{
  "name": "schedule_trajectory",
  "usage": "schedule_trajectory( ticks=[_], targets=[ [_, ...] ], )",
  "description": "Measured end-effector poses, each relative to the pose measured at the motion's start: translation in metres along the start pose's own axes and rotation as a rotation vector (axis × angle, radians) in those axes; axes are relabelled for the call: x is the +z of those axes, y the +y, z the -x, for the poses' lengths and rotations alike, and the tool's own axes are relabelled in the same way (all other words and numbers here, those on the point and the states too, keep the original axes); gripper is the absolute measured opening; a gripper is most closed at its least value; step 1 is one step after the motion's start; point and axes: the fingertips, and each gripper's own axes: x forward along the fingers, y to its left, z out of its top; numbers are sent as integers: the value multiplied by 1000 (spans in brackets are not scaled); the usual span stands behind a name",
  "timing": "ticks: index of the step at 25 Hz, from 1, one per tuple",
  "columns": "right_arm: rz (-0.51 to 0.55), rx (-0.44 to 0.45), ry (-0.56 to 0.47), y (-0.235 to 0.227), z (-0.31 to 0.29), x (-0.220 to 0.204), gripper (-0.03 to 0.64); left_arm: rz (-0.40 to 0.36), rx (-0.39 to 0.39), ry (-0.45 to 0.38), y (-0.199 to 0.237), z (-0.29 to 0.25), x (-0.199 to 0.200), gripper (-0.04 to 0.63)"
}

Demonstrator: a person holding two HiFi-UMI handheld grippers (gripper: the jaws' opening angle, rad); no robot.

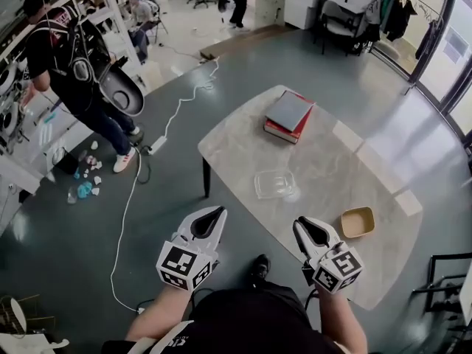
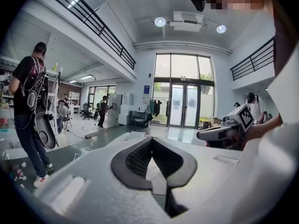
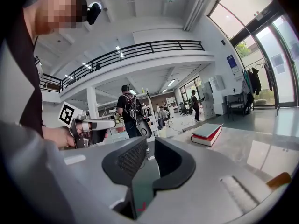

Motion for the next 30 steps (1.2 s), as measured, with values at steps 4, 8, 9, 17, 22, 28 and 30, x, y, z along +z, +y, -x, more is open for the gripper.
schedule_trajectory(
  ticks=[4,8,9,17,22,28,30],
  targets=[
    [-5,27,25,-31,-12,2,68,11,-1,13,-2,-36,4,-1],
    [2,63,57,-51,-23,0,83,15,3,23,-4,-62,7,0],
    [11,73,72,-54,-27,-2,87,13,4,24,-4,-66,8,0],
    [74,130,218,-72,-65,-32,124,27,18,59,18,-95,0,0],
    [141,137,339,-84,-95,-59,141,41,2,79,44,-115,-9,0],
    [255,167,490,-94,-120,-84,155,56,-47,102,59,-138,-18,0],
    [292,184,543,-95,-129,-94,163,63,-60,106,64,-146,-19,0]
  ],
)
